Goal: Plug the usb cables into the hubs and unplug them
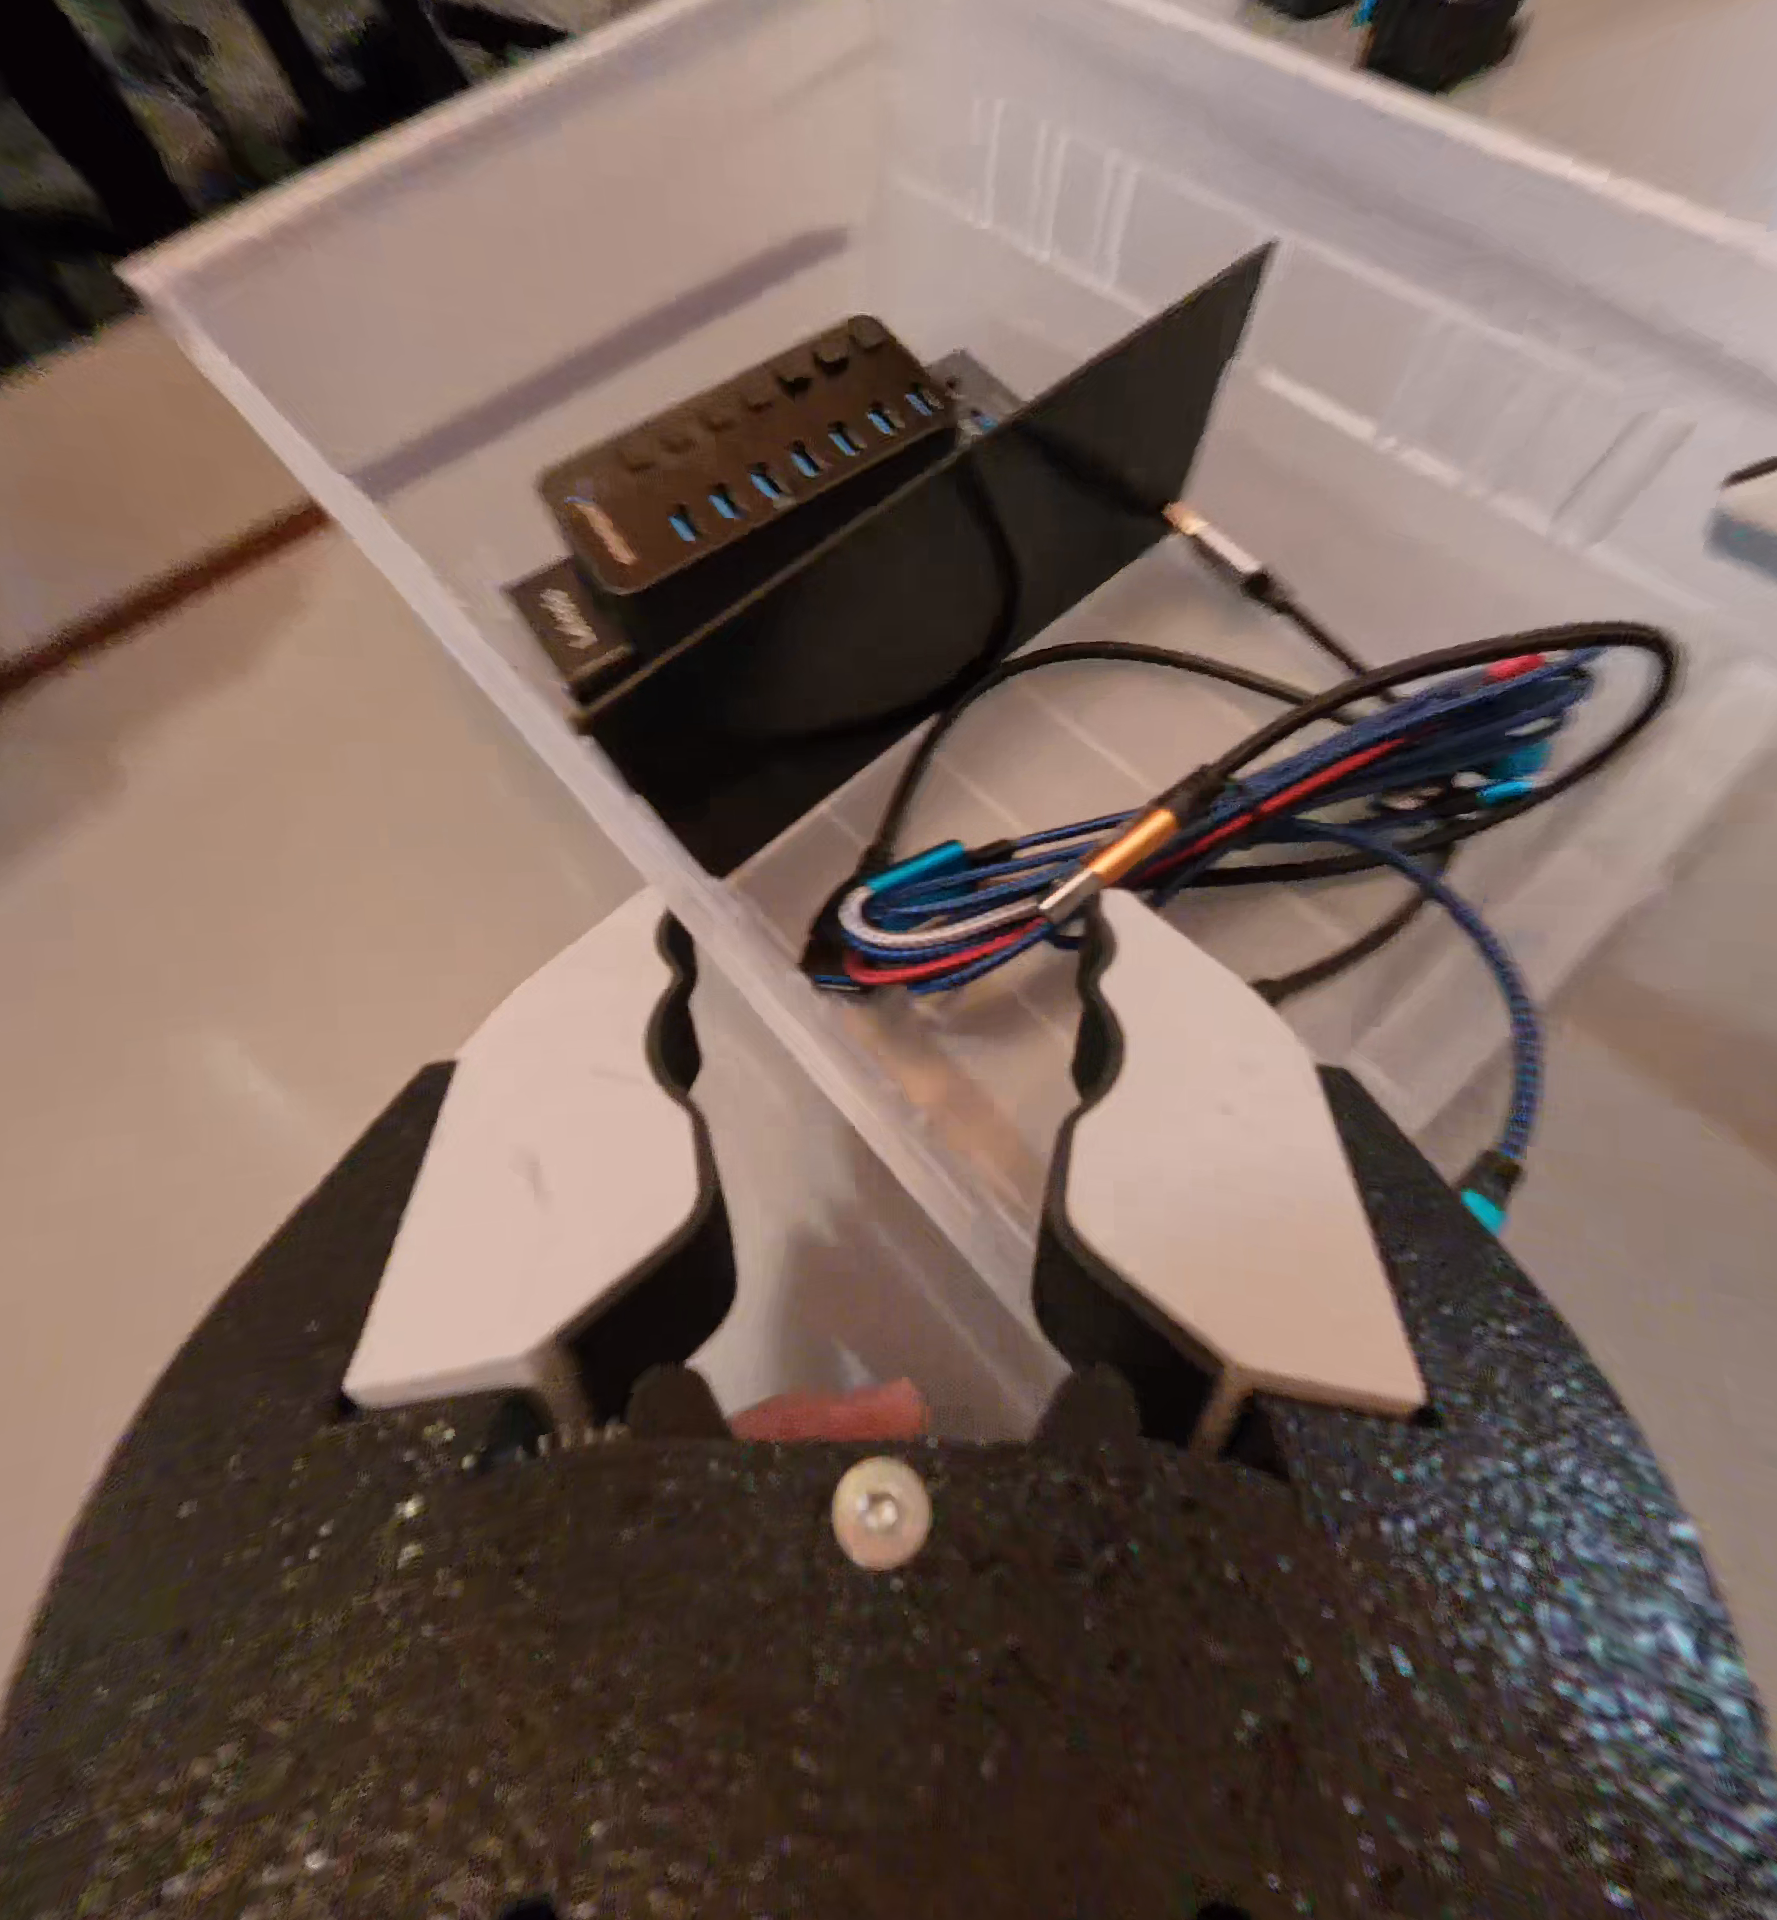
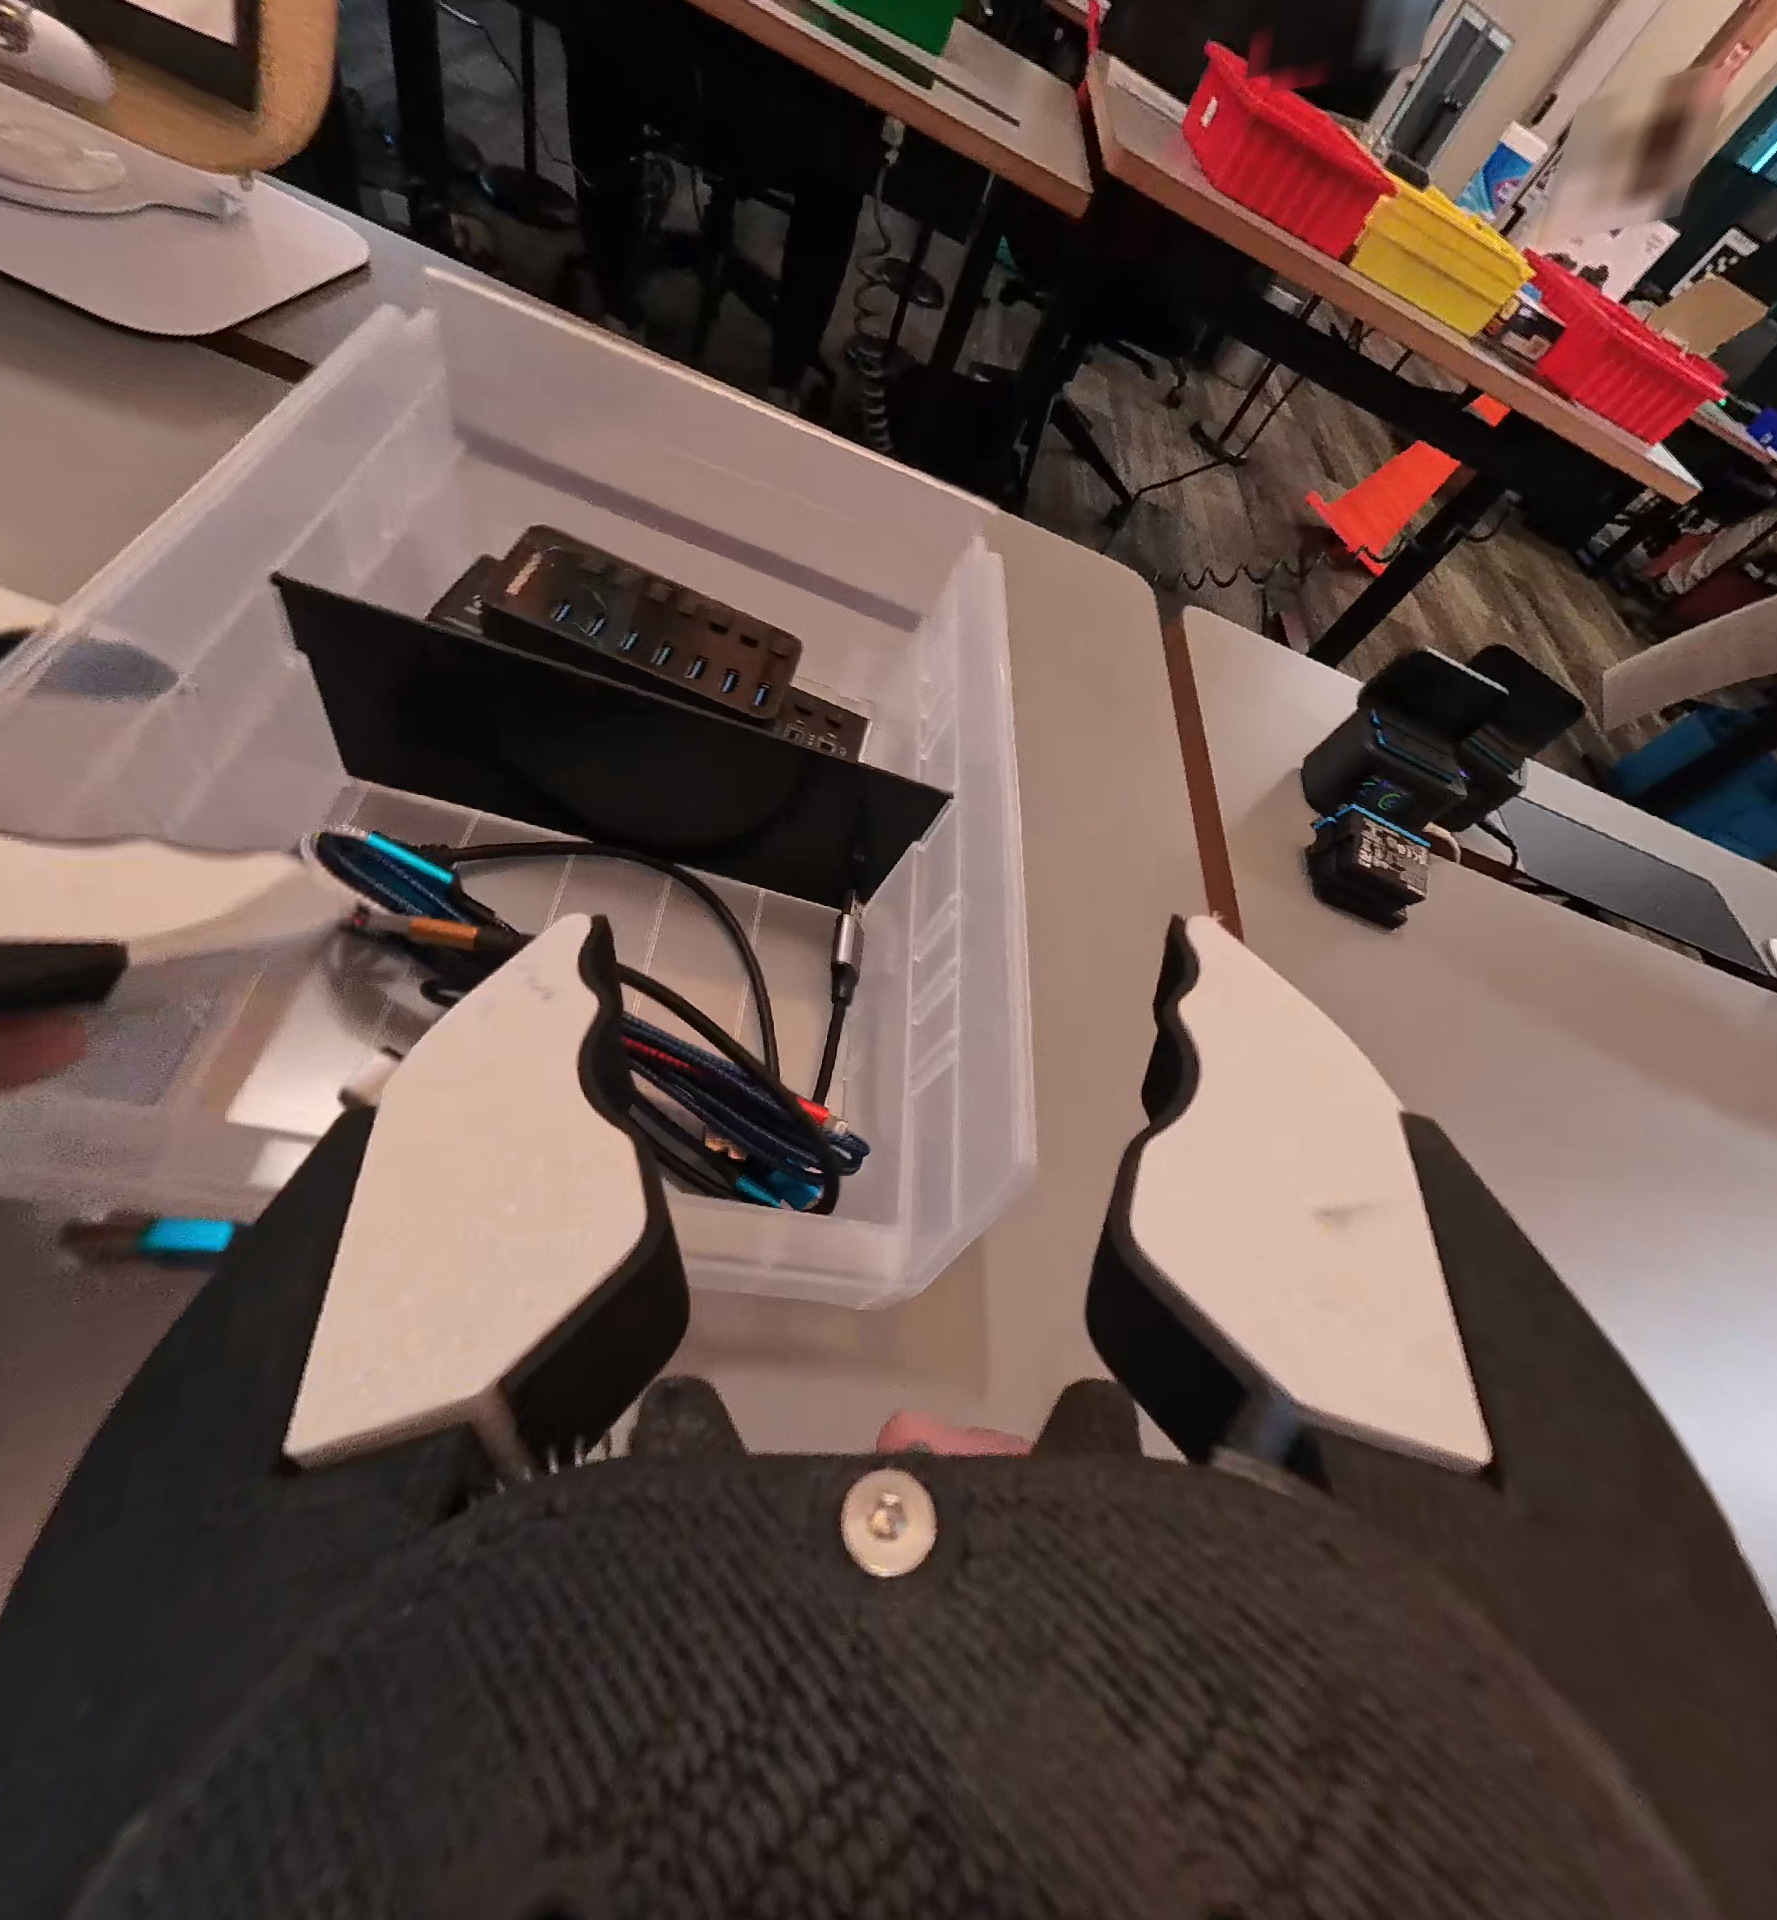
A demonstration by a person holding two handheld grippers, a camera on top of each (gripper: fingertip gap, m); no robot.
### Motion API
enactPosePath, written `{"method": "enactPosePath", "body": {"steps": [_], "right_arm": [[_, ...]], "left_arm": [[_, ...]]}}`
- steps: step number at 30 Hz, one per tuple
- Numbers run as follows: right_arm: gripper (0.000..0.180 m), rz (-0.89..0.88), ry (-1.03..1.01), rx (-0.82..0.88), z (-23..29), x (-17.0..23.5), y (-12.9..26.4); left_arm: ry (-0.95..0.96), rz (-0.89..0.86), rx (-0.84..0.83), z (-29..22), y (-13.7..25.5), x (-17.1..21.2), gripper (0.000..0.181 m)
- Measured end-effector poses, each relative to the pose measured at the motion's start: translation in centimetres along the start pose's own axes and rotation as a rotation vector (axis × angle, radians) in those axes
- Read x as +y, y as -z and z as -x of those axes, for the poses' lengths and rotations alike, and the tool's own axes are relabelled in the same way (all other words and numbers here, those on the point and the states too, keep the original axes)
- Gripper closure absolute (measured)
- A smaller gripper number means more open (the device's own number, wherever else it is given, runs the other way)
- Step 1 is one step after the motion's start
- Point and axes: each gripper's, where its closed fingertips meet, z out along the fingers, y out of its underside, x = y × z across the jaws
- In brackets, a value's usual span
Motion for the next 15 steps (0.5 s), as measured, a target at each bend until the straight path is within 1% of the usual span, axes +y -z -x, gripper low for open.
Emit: {"method": "enactPosePath", "body": {"steps": [2, 6, 10, 15], "right_arm": [[0.081, -0.002, 0.016, -0.009, 0.5, -0.2, 0.0], [0.082, -0.016, 0.039, -0.037, 1.7, -0.9, 0.2], [0.081, -0.035, 0.061, -0.073, 3.2, -1.7, 0.3], [0.082, -0.069, 0.088, -0.153, 6.5, -3.1, 0.6]], "left_arm": [[-0.047, -0.025, -0.079, 2.0, 0.2, 0.0, 0.127], [0.0, -0.051, -0.168, 7.9, 1.3, 0.8, 0.171], [-0.058, -0.05, -0.074, 11.5, 3.8, 2.8, 0.173], [-0.061, -0.062, -0.089, 15.3, 9.4, 7.1, 0.173]]}}
